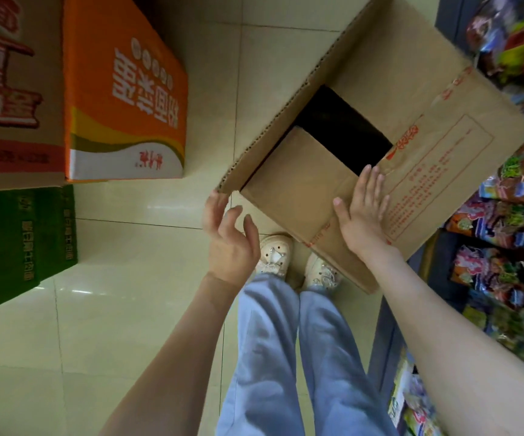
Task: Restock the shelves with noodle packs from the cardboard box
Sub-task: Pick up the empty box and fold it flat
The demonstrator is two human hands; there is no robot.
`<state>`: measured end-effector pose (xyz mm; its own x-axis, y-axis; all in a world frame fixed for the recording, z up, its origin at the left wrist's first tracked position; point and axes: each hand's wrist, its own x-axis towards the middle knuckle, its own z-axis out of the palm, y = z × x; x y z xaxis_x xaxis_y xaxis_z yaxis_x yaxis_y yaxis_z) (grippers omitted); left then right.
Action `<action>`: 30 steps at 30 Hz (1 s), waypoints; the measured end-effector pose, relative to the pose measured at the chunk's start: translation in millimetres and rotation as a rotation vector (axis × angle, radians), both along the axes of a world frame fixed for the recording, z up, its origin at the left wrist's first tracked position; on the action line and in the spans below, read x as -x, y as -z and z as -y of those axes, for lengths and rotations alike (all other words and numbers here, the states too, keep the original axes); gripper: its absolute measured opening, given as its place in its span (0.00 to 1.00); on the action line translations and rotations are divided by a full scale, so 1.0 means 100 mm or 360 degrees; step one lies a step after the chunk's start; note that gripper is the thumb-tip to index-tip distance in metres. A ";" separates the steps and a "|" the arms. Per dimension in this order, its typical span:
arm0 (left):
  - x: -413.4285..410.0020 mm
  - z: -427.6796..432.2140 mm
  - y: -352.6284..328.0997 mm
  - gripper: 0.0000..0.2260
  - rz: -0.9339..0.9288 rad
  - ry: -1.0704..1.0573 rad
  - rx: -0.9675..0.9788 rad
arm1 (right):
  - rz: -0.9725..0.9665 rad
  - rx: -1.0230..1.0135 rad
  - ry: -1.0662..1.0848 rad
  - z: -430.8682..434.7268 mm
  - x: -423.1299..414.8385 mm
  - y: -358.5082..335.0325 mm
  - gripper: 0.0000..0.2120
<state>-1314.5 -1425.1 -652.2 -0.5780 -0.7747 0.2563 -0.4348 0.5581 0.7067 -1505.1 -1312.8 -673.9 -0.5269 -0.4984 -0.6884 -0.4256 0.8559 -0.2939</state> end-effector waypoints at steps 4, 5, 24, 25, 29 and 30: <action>0.01 -0.04 -0.09 0.10 0.0147 0.0516 -0.0363 | 0.0009 -0.0021 -0.0033 -0.07 0.05 0.03 0.36; 0.03 -0.06 -0.09 0.15 0.0330 0.0624 -0.0317 | -0.0012 -0.0019 -0.0030 -0.08 0.04 0.04 0.37; 0.80 -0.01 0.18 0.50 0.1787 0.0552 -0.0164 | -0.0017 -0.0324 0.0652 -0.44 -0.04 -0.17 0.60; 0.76 -0.05 0.17 0.51 0.1812 0.0520 -0.0185 | 0.0000 -0.0320 0.0598 -0.47 -0.07 -0.17 0.59; 0.43 -0.25 0.17 0.51 0.1852 0.0374 -0.0228 | 0.0036 -0.0314 0.0267 -0.61 -0.30 -0.18 0.57; 0.32 -0.30 0.17 0.51 0.1850 0.0334 -0.0243 | 0.0033 -0.0292 0.0213 -0.63 -0.35 -0.17 0.57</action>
<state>-1346.4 -1395.5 -669.4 -0.5220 -0.6140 -0.5920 -0.7688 0.6393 0.0147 -1470.0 -1250.1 -656.8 -0.5645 -0.2905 -0.7727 -0.3003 0.9442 -0.1355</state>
